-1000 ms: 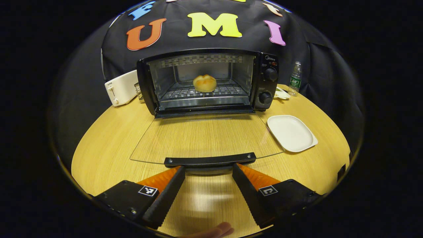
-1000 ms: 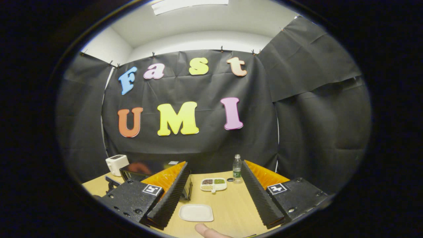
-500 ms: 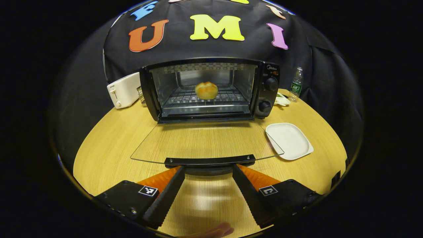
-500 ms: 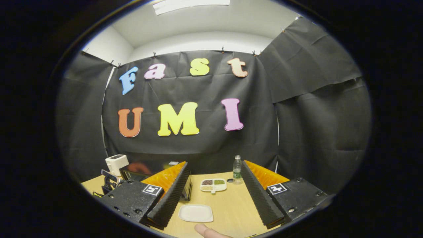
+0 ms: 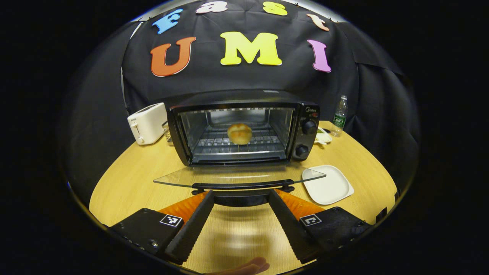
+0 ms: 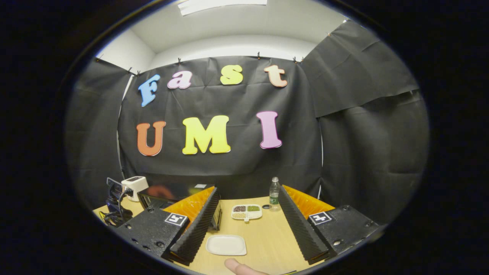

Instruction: Open the electric oven with the left hand, put the food in, and close the electric oven.

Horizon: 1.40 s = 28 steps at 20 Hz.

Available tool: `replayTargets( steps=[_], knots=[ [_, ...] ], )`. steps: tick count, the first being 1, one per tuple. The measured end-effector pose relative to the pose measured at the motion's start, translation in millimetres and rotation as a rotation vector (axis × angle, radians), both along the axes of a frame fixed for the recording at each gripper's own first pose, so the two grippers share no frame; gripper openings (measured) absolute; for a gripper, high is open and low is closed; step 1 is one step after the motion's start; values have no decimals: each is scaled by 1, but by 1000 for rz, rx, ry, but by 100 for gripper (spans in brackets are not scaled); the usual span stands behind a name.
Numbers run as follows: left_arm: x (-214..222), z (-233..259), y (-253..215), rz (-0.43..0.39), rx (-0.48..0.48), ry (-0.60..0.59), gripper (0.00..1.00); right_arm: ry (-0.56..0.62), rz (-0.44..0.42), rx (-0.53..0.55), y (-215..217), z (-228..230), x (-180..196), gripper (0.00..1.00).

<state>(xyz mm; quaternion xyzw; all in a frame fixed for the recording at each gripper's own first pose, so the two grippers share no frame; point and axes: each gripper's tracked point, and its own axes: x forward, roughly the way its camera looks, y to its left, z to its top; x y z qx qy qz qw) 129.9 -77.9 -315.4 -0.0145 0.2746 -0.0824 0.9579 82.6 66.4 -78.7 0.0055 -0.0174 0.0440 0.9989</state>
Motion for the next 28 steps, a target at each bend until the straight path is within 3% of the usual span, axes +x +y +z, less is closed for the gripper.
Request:
replayTargets(
  steps=[1,3,4,6,7,8,14,21,22,24,25,27,28],
  knots=[
    [3,3,1,1,-6,-3,96,1,-1,0,0,-1,0,100],
    [11,15,2,4,-15,-35,96,4,-3,0,-2,-2,-1,100],
    [19,23,3,6,-22,-63,96,7,-5,-1,-3,-3,-1,94],
    [34,26,3,9,-37,-71,97,10,-7,-1,-4,-5,-3,94],
    [40,30,4,10,-38,-77,98,10,-11,-1,-5,-5,-5,100],
    [48,33,3,6,-44,-74,97,13,-13,-3,-6,-5,-6,94],
    [76,39,13,39,-46,-81,98,15,-27,-25,-12,-7,-17,94],
    [39,78,18,37,-30,-182,96,0,-36,-6,-19,1,-36,94],
    [31,89,19,38,-29,-209,96,1,-34,-3,-18,3,-39,100],
    [14,116,25,45,-17,-263,96,-5,-27,2,-17,5,-47,100],
    [6,128,29,48,-11,-284,96,-11,-24,3,-17,8,-52,94],
    [-14,153,36,64,-3,-319,96,-20,-19,13,-16,13,-61,100],
    [-23,167,41,79,-6,-344,96,-21,-12,14,-15,15,-67,94]
  ],
)
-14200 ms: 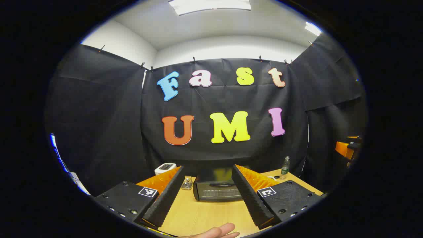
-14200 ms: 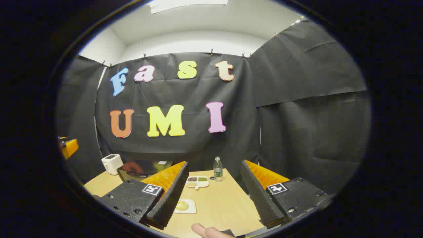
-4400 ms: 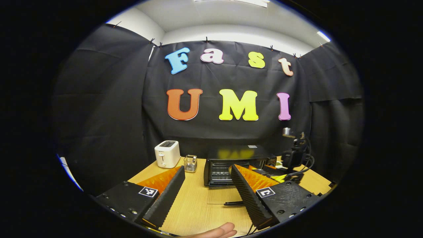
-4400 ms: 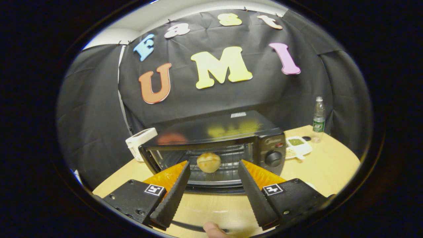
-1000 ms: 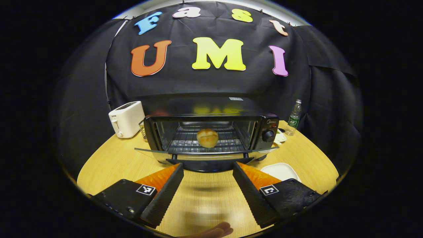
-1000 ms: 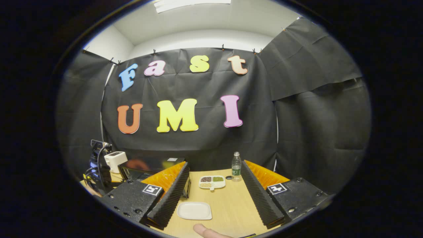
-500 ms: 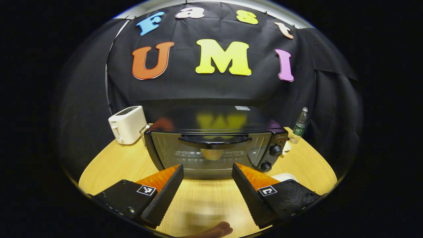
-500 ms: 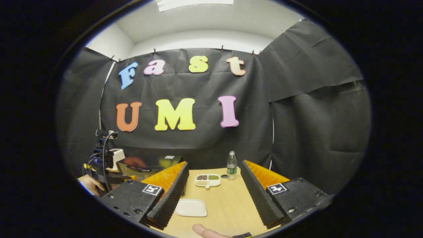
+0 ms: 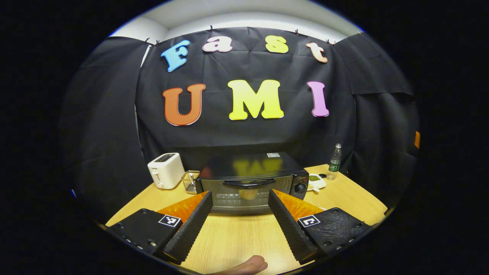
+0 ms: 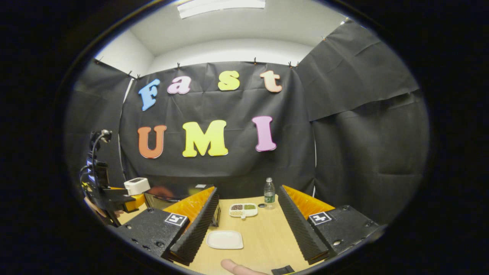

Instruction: Open the electric oven with the left hand, put the food in, and close the electric oven.

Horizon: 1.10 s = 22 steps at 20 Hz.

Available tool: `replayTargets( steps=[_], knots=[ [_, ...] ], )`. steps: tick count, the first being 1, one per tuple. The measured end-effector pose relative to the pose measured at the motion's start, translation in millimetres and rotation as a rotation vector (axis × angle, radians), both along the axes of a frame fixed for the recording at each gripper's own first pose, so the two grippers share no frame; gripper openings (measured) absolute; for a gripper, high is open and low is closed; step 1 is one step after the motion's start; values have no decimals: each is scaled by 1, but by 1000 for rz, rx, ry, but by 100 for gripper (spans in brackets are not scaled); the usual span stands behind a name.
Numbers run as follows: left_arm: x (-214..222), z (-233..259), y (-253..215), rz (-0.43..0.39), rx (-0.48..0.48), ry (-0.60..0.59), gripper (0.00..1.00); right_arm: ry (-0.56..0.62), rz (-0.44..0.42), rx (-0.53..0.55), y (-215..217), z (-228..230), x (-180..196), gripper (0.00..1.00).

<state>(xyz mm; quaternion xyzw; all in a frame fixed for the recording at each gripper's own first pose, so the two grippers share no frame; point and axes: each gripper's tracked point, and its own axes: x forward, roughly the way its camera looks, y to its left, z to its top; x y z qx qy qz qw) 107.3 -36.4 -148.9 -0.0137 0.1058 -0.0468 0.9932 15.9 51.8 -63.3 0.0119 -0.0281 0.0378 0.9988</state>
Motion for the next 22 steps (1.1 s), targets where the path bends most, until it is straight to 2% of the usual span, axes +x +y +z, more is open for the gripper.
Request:
replayTargets(
  steps=[2,3,4,5,6,9,11,14,15,16,17,22],
  knots=[
    [-22,24,6,15,-41,-35,96,-2,37,-1,8,4,-12,94],
    [-33,35,7,17,-64,-54,96,1,52,0,10,3,-18,100],
    [-45,48,8,21,-80,-79,96,-2,61,-1,11,5,-25,94],
    [-56,62,9,23,-88,-109,96,-9,63,-6,10,8,-31,100],
    [-69,74,11,20,-92,-132,96,-17,58,-14,9,11,-37,94],
    [-102,97,15,6,-94,-183,96,-46,56,-27,8,19,-56,94],
    [-123,107,25,32,-73,-219,96,-64,56,-30,7,22,-68,94],
    [-152,110,27,34,-40,-246,95,-93,39,-35,2,27,-84,94],
    [-159,109,27,31,-38,-252,95,-97,43,-37,4,27,-89,100],
    [-165,108,27,29,-41,-257,95,-105,45,-42,5,28,-94,100],
    [-171,106,26,20,-40,-261,95,-118,40,-51,3,32,-96,94],
    [-185,103,25,19,-6,-277,95,-170,-23,-111,-7,49,-108,94]
  ],
)
